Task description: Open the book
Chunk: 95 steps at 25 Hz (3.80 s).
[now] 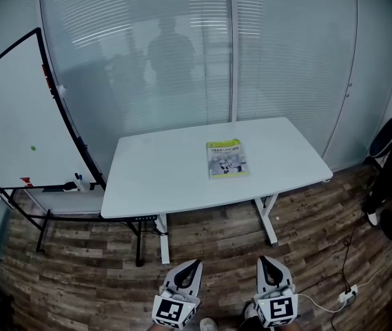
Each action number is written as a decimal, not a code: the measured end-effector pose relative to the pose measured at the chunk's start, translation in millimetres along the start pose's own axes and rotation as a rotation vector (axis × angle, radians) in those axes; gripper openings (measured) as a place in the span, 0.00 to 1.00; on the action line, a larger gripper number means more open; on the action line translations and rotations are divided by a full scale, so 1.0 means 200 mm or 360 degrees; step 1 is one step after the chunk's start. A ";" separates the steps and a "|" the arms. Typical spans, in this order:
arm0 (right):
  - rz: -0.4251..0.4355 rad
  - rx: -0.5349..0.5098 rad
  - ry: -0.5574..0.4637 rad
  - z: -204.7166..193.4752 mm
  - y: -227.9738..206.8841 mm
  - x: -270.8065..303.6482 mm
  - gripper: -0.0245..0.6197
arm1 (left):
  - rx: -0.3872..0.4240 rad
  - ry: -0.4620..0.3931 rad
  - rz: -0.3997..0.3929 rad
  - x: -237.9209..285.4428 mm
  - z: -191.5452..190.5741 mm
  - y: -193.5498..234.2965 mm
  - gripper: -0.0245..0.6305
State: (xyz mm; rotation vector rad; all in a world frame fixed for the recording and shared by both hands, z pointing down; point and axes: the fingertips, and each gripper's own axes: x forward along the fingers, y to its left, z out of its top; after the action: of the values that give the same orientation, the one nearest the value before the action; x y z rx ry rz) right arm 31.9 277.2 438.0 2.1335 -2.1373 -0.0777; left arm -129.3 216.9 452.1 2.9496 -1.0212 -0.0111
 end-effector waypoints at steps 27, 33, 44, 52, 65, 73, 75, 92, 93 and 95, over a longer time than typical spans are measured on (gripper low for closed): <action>0.0199 0.0167 0.0087 -0.21 -0.57 0.94 0.05 | 0.0086 0.0124 0.0129 1.01 -0.12 0.34 0.05; 0.0351 0.0154 0.0170 -0.31 -0.70 1.18 0.05 | 0.0105 0.0133 0.0173 1.27 -0.12 0.38 0.05; 0.0378 0.0286 0.0284 -0.49 -0.77 1.49 0.05 | 0.0137 0.0195 0.0253 1.43 -0.14 0.60 0.05; 0.0295 0.0330 0.0401 -0.44 -0.70 1.81 0.05 | 0.0054 0.0220 0.0147 1.60 -0.20 0.82 0.05; 0.0011 0.0368 0.0464 -0.47 -0.68 2.09 0.05 | 0.0051 0.0124 -0.0151 1.79 -0.16 1.10 0.05; -0.0064 0.0432 0.0613 -0.56 -0.79 2.16 0.13 | 0.0061 0.0191 -0.0209 1.87 -0.23 1.13 0.05; -0.0040 0.0459 0.0668 -0.60 -0.82 2.20 0.16 | 0.0073 0.0205 -0.0191 1.90 -0.24 1.14 0.05; 0.0205 0.0491 0.1029 -0.87 -0.90 2.38 0.32 | 0.0037 0.0331 0.0040 2.05 -0.36 1.20 0.05; 0.0219 0.0483 0.1039 -0.87 -0.90 2.39 0.32 | 0.0036 0.0339 0.0042 2.06 -0.37 1.19 0.05; 0.0246 0.0465 0.1062 -0.88 -0.90 2.41 0.32 | 0.0034 0.0351 0.0051 2.07 -0.39 1.20 0.05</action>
State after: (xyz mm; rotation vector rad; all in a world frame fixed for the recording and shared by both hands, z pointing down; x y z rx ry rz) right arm 232.0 -195.9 613.3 1.7458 -1.9561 0.8759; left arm 49.5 -226.7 535.1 2.8698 -1.0420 0.3196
